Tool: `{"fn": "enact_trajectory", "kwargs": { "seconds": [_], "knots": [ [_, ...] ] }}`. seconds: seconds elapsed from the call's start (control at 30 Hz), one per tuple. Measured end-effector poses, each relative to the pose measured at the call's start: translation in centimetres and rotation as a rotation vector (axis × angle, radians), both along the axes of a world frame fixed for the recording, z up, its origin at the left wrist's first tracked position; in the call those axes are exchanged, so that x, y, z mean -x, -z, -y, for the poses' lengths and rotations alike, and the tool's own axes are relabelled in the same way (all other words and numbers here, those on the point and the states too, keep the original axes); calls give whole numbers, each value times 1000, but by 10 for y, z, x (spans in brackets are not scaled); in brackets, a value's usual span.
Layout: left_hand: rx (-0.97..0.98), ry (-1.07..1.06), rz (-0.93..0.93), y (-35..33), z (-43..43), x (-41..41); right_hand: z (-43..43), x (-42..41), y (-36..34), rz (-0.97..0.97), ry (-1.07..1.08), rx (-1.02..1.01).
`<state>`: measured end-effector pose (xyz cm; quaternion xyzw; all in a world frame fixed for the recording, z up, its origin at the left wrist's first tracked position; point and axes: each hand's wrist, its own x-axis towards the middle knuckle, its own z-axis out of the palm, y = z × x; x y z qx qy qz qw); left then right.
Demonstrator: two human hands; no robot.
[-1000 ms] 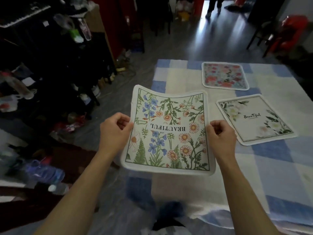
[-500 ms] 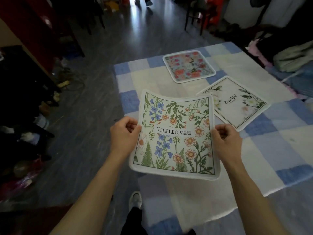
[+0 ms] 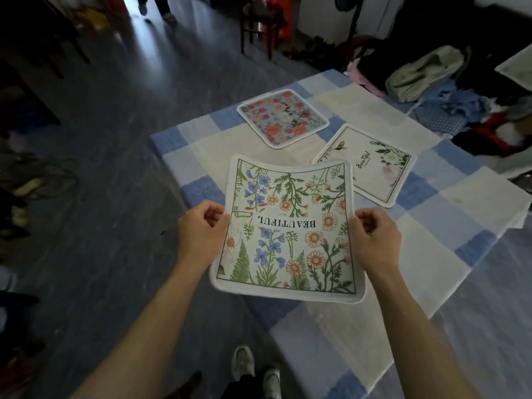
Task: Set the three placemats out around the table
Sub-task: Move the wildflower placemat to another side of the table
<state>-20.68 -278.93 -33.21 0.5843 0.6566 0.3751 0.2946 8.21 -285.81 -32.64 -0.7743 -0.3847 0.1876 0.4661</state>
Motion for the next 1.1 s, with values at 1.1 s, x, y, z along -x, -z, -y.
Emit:
{"fn": "enact_trajectory", "kwargs": {
  "seconds": [1.1],
  "knots": [
    [154, 832, -138, 64, -235, -40, -26, 101, 48, -129, 779, 122]
  ]
}}
